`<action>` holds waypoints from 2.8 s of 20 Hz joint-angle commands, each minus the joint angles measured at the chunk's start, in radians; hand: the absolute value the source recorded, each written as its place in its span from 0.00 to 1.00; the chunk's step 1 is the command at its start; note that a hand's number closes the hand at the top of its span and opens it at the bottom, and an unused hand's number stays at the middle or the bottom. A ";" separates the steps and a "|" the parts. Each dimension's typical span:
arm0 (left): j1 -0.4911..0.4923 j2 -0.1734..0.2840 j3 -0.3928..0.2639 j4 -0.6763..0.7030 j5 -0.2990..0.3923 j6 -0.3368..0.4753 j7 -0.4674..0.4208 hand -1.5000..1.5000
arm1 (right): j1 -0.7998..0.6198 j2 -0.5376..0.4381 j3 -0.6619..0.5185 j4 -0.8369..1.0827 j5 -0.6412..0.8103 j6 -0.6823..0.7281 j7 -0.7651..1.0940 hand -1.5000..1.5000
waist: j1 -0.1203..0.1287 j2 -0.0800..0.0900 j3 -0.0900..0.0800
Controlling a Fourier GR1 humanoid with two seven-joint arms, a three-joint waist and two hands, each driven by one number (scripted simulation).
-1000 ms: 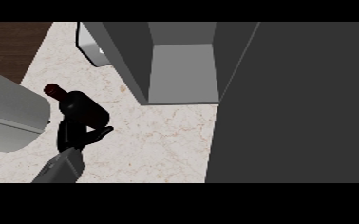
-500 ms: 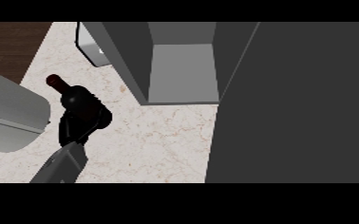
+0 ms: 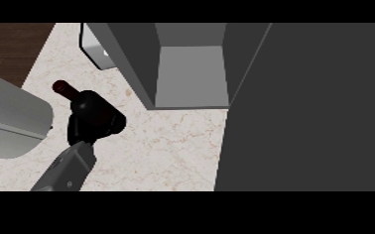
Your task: Pick up the wine, place it into the cabinet and close the cabinet
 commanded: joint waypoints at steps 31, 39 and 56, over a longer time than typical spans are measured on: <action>0.461 -0.196 -0.742 -1.013 0.258 0.386 0.405 1.00 | 0.012 0.005 -0.042 -0.032 -0.048 0.004 0.025 0.00 | 0.017 -0.008 0.002; 0.402 -0.196 -0.803 -0.954 0.375 0.488 0.374 1.00 | -0.070 -0.041 -0.144 0.008 -0.141 0.023 0.066 0.00 | 0.016 -0.006 0.002; 0.166 -0.196 -0.917 -0.627 0.591 0.506 0.141 1.00 | -0.037 -0.024 -0.122 0.039 -0.122 0.047 0.004 0.00 | 0.012 -0.005 0.001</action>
